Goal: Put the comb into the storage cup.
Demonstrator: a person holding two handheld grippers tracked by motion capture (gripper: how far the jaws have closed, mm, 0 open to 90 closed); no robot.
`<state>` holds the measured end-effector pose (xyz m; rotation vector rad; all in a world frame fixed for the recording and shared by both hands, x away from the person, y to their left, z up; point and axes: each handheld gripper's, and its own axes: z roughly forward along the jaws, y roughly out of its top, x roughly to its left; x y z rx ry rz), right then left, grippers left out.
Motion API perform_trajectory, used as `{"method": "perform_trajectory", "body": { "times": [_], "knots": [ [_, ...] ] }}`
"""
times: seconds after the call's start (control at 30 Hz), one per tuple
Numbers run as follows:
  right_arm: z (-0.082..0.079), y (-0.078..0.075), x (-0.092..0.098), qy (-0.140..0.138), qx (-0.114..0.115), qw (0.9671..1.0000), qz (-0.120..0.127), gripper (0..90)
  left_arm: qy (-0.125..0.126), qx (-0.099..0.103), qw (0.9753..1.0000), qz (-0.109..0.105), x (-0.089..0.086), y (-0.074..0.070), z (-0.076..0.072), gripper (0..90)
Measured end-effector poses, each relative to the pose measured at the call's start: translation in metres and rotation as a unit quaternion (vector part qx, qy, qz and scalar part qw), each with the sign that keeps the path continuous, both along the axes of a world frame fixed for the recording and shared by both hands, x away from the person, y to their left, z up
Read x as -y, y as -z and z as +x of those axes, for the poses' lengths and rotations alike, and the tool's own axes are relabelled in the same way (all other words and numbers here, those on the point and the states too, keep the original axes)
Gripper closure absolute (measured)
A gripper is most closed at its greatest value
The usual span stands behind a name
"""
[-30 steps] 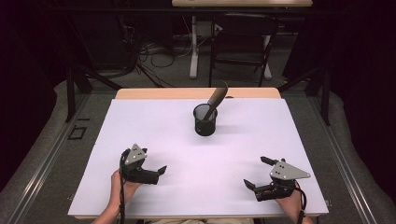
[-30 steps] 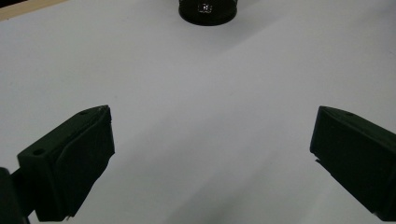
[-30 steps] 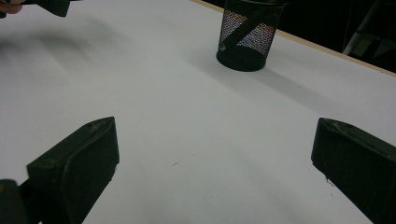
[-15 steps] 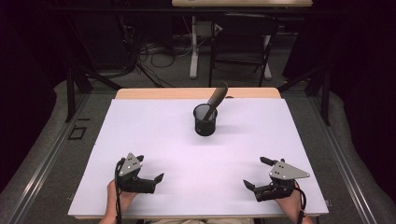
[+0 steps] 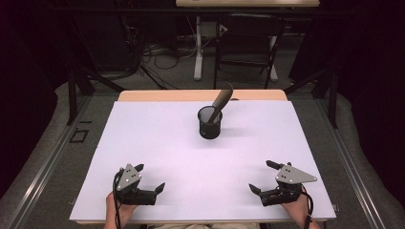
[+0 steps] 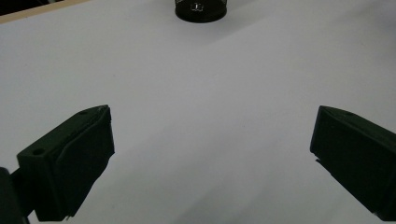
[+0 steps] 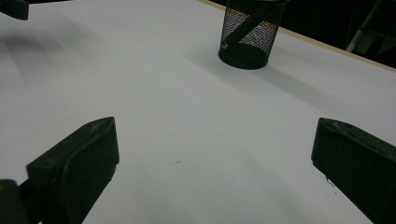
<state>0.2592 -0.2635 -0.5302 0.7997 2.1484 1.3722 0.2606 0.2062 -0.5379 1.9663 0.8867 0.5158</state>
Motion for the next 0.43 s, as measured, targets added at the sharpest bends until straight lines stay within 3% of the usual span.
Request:
{"method": "perform_trajectory", "body": {
  "times": [0.43],
  "knots": [
    [0.0001,-0.0004,0.0,0.0,0.001,1.0,0.0,0.2,0.004,-0.002,1.0,-0.001,-0.0016,0.0005,0.0024,0.0]
  ]
}}
